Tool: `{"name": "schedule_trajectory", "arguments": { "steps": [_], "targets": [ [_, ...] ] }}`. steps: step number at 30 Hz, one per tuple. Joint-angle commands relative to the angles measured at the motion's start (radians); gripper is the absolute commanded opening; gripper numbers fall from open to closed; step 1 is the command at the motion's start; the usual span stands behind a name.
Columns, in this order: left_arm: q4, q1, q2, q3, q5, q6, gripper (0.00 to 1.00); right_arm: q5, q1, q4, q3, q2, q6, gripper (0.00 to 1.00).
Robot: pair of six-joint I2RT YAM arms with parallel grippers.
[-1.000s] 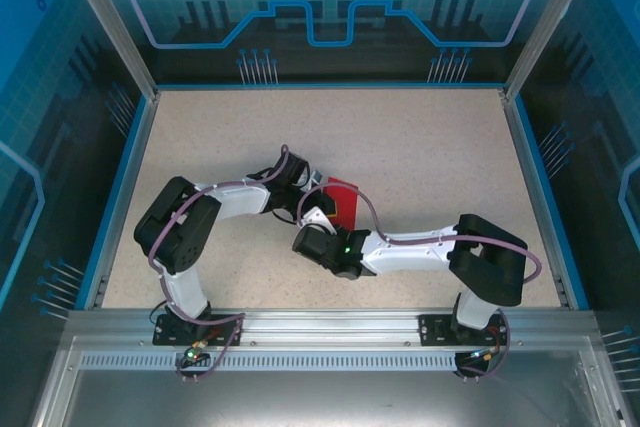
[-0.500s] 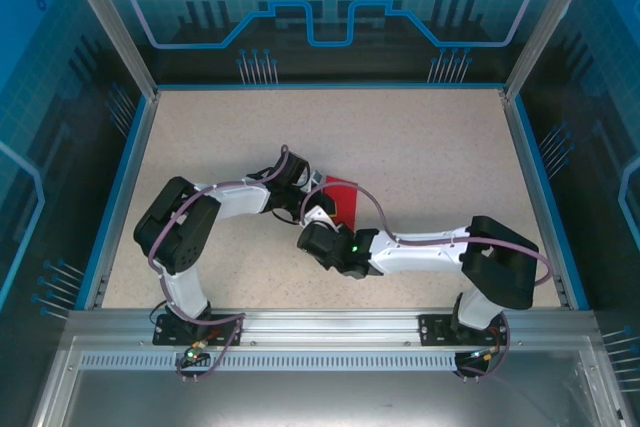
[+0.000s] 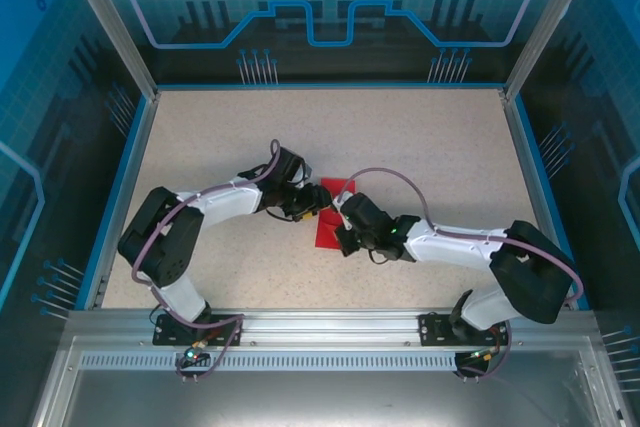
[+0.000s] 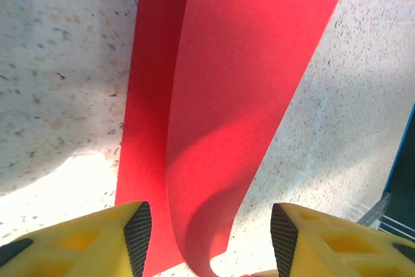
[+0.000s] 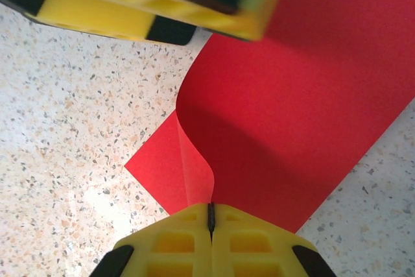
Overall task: Fold a paper plane with a square sheet of paper (pick it up from the middle)
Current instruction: Fold the triangle a second time at the center of the table.
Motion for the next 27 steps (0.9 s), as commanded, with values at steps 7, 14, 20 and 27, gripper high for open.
{"name": "schedule_trajectory", "arguments": {
  "steps": [7,14,20,27],
  "targets": [
    [-0.025,0.007,-0.077,-0.034,-0.032,0.004,0.55,-0.349,-0.158,0.105,-0.026,0.021,-0.012,0.03],
    [-0.025,0.006,-0.111,-0.067,-0.018,0.024,0.53,-0.436,-0.232,0.075,0.016,0.09,-0.024,0.03],
    [-0.01,0.003,-0.107,-0.083,0.004,0.032,0.49,-0.428,-0.262,0.042,0.05,0.137,-0.041,0.03],
    [-0.023,-0.015,-0.089,-0.064,0.008,0.052,0.44,-0.384,-0.279,-0.053,0.112,0.189,-0.095,0.03]
  ]
}}
